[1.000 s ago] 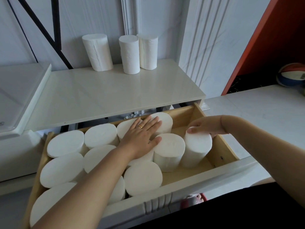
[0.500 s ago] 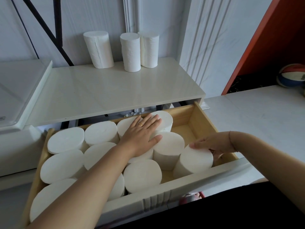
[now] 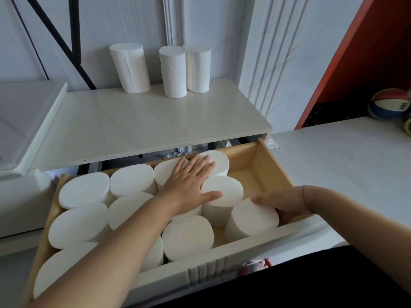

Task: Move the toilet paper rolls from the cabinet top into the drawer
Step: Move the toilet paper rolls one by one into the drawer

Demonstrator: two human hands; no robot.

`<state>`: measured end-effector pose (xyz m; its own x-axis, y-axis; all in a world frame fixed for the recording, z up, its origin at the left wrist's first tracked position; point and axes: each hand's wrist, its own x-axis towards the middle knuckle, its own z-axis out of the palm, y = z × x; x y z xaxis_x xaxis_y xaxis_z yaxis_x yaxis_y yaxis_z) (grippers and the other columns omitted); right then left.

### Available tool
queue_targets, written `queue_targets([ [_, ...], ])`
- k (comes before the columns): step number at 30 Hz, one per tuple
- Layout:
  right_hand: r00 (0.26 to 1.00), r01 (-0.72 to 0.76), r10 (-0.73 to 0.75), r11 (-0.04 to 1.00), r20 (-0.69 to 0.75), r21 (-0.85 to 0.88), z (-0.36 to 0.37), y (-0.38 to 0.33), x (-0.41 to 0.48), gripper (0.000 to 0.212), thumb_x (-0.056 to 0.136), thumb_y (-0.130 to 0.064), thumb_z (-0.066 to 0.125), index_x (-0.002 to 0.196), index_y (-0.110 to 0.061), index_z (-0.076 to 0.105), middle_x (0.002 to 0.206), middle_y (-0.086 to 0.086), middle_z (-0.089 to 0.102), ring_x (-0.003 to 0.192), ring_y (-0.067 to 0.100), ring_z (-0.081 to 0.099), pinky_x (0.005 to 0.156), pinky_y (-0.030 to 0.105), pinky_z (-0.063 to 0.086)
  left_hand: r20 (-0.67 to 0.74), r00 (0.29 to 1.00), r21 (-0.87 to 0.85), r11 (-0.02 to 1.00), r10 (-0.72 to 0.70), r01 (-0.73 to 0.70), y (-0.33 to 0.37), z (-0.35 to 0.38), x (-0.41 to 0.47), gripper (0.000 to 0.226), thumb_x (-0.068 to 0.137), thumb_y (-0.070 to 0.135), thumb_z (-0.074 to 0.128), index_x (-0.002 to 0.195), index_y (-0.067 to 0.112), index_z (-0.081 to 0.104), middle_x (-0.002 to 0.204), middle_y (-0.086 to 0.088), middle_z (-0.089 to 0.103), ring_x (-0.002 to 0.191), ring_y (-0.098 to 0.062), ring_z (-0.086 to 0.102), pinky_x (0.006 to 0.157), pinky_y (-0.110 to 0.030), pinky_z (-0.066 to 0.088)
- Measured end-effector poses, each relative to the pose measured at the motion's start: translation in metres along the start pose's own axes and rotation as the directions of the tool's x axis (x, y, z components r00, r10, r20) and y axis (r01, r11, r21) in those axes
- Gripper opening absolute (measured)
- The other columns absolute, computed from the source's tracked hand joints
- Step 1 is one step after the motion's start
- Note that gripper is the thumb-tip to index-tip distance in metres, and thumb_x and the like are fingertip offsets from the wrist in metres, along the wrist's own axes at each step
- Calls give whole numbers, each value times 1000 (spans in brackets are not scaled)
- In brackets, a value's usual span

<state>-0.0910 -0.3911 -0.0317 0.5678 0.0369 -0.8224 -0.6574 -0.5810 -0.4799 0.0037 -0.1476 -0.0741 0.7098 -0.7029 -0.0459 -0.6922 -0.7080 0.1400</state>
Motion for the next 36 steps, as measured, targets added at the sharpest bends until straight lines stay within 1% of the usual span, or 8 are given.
queue_targets([
  [6, 1000, -7, 6, 1000, -22, -7, 6, 0, -2, 54, 99, -53, 31, 132, -14, 48, 116, 11, 64, 89, 20, 64, 76, 25, 55, 103, 976, -34, 981, 193, -191, 23, 0, 7, 84, 78, 79, 31, 145, 45, -6, 155, 17, -19, 139, -10, -27, 111, -48, -20],
  [11, 1000, 1, -2, 998, -21, -57, 4, 2, -1, 50, 98, -55, 29, 123, -18, 52, 104, 7, 66, 81, 17, 64, 72, 22, 55, 214, 961, -148, 978, 176, -146, 25, -15, 18, 86, 78, 53, 58, 146, 44, 7, 156, 22, -3, 141, -9, -22, 111, -48, -19],
  [15, 1000, 17, -18, 999, -24, -43, 4, 3, 0, 44, 98, -55, 30, 115, -22, 53, 98, 2, 66, 78, 14, 64, 70, 20, 55, 229, 957, -295, 950, 178, -106, 30, -24, 22, 79, 76, 53, 65, 143, 46, 23, 153, 23, 17, 140, -5, -21, 109, -43, -23],
  [19, 999, 28, -28, 1000, -22, -3, 4, 5, 1, 41, 98, -53, 31, 115, -23, 54, 94, 0, 68, 72, 9, 67, 62, 18, 53, 131, 977, -412, 906, 166, -99, 31, -20, 18, 72, 76, 54, 67, 139, 46, 34, 151, 18, 19, 98, 33, -33, 93, -18, -24],
  [21, 999, 34, -34, 999, -16, 19, 5, 6, 3, 42, 99, -53, 32, 115, -21, 55, 91, -1, 69, 66, 6, 68, 57, 17, 51, 91, 986, -412, 907, 137, -88, 32, -17, 16, 70, 75, 55, 67, 138, 46, 35, 155, 11, 17, 89, 37, -33, 88, -11, -18],
  [27, 998, 50, -50, 999, 27, 11, 8, 5, 5, 43, 97, -57, 32, 103, -26, 60, 93, 3, 70, 76, 15, 66, 69, 23, 55, -9, 990, -313, 940, 143, -139, 34, -9, 17, 68, 78, 60, 60, 139, 41, 36, 150, 17, 22, 118, 18, -22, 88, -12, -33],
  [31, 998, 61, -61, 998, 27, 7, 15, 1, 9, 47, 94, -60, 36, 103, -22, 63, 88, 1, 71, 70, 12, 66, 64, 20, 54, -26, 993, -260, 958, 116, -119, 34, -2, 20, 68, 81, 65, 51, 141, 41, 31, 152, 15, 28, 141, 0, -4, 111, -39, -18],
  [36, 994, 72, -68, 996, 84, -50, 25, -6, 16, 66, 88, -68, 40, 115, -13, 66, 103, 7, 72, 83, 19, 64, 76, 27, 52, -26, 989, -205, 967, 148, -150, 34, -1, 16, 68, 84, 67, 44, 144, 41, 25, 156, 16, 12, 143, -6, -5, 113, -41, -16],
])
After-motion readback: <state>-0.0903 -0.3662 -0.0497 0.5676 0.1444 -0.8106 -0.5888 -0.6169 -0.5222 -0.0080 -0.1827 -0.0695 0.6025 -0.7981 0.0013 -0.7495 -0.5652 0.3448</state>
